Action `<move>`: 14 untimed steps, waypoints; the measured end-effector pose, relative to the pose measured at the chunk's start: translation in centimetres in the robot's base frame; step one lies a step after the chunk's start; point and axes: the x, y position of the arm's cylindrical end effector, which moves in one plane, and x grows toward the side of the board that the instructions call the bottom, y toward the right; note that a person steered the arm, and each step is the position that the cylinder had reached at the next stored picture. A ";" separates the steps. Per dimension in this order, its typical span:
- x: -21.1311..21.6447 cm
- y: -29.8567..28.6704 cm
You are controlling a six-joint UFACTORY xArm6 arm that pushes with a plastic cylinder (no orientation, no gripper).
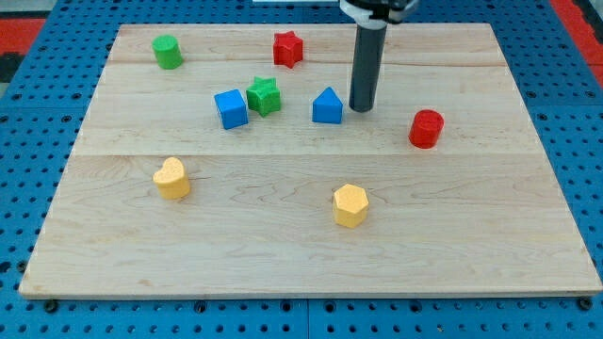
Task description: Push the yellow heart to the top right
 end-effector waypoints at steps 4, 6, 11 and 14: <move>12.3 -15.5; 11.2 -21.7; 3.6 -27.0; -1.9 -31.9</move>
